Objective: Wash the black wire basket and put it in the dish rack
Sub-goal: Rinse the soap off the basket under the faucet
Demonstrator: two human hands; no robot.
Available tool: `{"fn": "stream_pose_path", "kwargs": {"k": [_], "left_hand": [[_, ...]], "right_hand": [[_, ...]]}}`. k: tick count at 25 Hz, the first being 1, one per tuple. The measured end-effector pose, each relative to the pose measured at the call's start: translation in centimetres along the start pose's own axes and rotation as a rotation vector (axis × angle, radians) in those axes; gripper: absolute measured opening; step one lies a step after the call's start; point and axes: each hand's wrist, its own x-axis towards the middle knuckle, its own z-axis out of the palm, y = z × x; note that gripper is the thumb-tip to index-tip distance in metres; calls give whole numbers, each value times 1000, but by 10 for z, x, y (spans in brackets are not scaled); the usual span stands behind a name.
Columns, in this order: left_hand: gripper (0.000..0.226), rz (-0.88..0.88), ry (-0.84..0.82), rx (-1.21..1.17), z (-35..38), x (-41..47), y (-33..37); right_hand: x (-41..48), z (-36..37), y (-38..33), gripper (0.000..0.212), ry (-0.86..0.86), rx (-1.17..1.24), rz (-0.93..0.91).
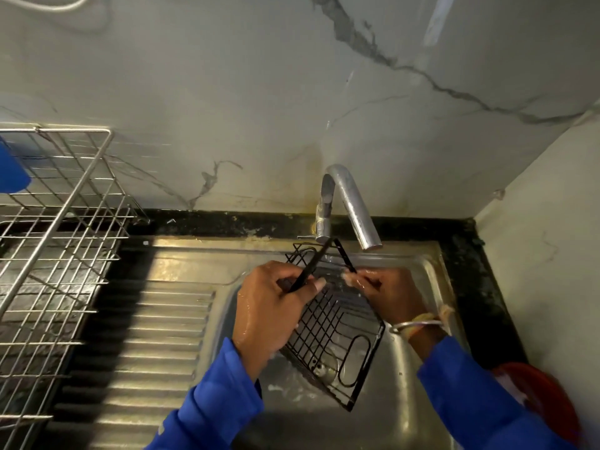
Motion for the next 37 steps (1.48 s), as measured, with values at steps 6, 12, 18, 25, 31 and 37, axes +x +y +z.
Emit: {"fn": "stream_pose_path", "kwargs": {"k": [6, 12, 18, 25, 31, 37], "left_hand": [[10, -7, 24, 36, -4, -16, -1], [8, -97, 146, -307, -21, -23, 4], [22, -92, 181, -394, -15, -36, 0], [36, -67, 363, -501, -26, -53, -5], [71, -273, 179, -237, -36, -62, -27], [107, 37, 41, 647, -7, -35, -5]], "right_hand": [[15, 5, -12, 7, -68, -103, -56], [10, -8, 4, 21, -137, -188, -19], [27, -17, -32, 29, -66, -139, -149], [15, -22, 3, 23, -172, -295, -100], [17, -27, -23, 18, -93, -353, -292], [19, -27, -48, 23, -133, -698, -389]]}}
